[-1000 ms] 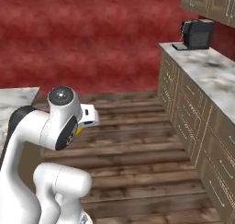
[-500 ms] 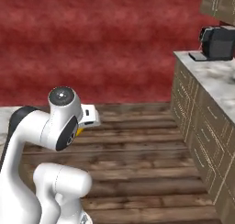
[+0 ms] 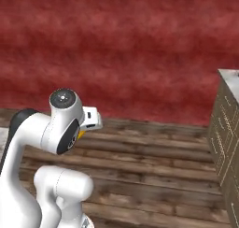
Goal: Retrieve the apple and mango from the fridge and place them into the bowl on the dining table.
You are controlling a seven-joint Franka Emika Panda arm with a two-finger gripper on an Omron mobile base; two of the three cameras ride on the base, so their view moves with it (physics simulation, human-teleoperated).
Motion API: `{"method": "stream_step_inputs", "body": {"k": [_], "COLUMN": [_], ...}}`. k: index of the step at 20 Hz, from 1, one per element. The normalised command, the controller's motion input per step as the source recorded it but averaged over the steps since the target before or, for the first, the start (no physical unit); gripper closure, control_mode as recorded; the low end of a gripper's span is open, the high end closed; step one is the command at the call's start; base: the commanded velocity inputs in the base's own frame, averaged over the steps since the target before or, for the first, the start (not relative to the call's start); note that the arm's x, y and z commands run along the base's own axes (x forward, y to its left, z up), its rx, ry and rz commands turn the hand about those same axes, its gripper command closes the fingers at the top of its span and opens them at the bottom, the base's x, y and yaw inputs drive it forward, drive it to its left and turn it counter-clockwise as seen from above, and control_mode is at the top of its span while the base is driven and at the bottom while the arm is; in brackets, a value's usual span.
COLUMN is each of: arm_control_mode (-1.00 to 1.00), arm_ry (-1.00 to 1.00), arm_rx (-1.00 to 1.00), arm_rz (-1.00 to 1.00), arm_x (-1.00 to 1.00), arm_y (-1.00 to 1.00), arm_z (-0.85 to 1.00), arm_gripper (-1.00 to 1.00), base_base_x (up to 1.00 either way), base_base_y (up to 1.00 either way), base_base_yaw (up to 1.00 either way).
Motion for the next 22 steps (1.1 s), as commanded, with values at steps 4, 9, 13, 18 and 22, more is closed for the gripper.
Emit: {"method": "stream_step_inputs", "body": {"k": [4,9,13,18,22], "arm_control_mode": [1.0,1.0,1.0,1.0,1.0], "arm_ry": [0.0,0.0,0.0,0.0,0.0], "arm_rx": [0.0,0.0,0.0,0.0,0.0], "arm_rz": [0.0,0.0,0.0,0.0,0.0], "arm_x": [0.0,0.0,0.0,0.0,0.0], "arm_y": [0.0,0.0,0.0,0.0,0.0], "arm_z": [0.0,0.0,0.0,0.0,0.0], "arm_gripper": [1.0,1.0,1.0,1.0,1.0], "base_base_x": [1.0,1.0,1.0,1.0,0.86], "base_base_y": [-0.32,-0.14,0.0,0.0,0.0], "base_base_yaw": [0.35,0.37,0.49,0.64,0.76]}}
